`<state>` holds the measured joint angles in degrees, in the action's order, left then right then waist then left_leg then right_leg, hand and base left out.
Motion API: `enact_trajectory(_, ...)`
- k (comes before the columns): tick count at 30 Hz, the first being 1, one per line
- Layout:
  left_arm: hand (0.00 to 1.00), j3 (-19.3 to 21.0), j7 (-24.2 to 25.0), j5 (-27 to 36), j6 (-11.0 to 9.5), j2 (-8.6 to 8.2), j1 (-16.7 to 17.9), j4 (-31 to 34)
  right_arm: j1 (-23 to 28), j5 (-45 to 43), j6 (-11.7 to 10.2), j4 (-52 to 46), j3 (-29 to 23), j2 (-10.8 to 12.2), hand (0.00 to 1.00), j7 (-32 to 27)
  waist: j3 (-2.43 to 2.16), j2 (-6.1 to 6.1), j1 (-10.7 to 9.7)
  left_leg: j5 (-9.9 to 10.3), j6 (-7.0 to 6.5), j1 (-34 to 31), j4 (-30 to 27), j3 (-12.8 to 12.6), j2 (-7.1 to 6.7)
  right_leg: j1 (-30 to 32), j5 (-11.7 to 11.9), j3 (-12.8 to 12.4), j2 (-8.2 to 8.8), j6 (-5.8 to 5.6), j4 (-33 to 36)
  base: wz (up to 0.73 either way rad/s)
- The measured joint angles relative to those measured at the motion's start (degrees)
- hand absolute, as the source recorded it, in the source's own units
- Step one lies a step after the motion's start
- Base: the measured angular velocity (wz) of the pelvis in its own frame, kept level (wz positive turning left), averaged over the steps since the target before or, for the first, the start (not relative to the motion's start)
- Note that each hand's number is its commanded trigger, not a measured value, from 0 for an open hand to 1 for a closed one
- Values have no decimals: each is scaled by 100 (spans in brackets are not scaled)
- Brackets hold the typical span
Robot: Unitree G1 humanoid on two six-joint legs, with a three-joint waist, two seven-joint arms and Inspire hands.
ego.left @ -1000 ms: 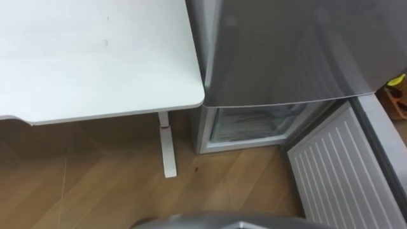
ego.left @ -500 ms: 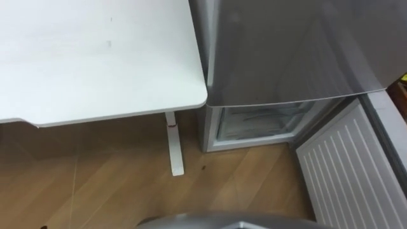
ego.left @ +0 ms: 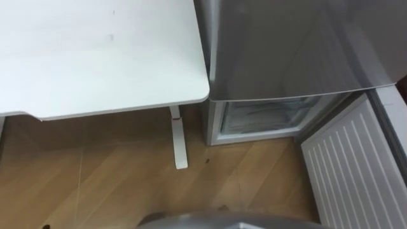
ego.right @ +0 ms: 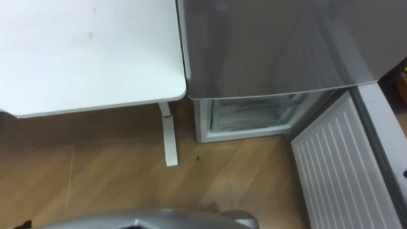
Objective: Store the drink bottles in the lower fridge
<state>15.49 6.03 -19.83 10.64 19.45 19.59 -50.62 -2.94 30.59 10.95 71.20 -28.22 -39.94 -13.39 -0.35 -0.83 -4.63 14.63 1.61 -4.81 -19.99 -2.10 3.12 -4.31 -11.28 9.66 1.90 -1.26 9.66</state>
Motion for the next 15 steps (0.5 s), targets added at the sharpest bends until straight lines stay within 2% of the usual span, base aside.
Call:
enact_trajectory(5,0,-7,105,-12,-65,12,-14,8,-16,56,-98,-1,6,2,0,157,12,58,2,-14,4,-138,-61,-11,12,146,-2,-26,-13,4,7,0)
enact_trajectory(10,0,-94,105,-3,-80,12,-74,18,84,319,-353,-88,217,185,0,220,15,36,12,-17,8,-86,-41,-43,12,132,-1,-46,-12,5,-13,-1)
enact_trajectory(13,0,-279,105,-4,-102,11,-137,34,209,367,-537,-286,249,428,0,324,23,52,36,-16,9,-57,-16,-78,22,136,-2,-78,-12,7,-9,-6)
enact_trajectory(14,0,-381,104,2,-105,11,-165,34,281,509,-685,-420,389,552,0,368,40,68,35,-15,10,-56,-19,-100,29,138,-1,-93,-13,7,-17,-8)
enact_trajectory(15,0,-522,104,3,-111,10,-200,31,336,665,-830,-520,463,690,0,417,37,51,31,-13,11,-54,-22,-105,30,132,-2,-97,-14,8,-22,-5)
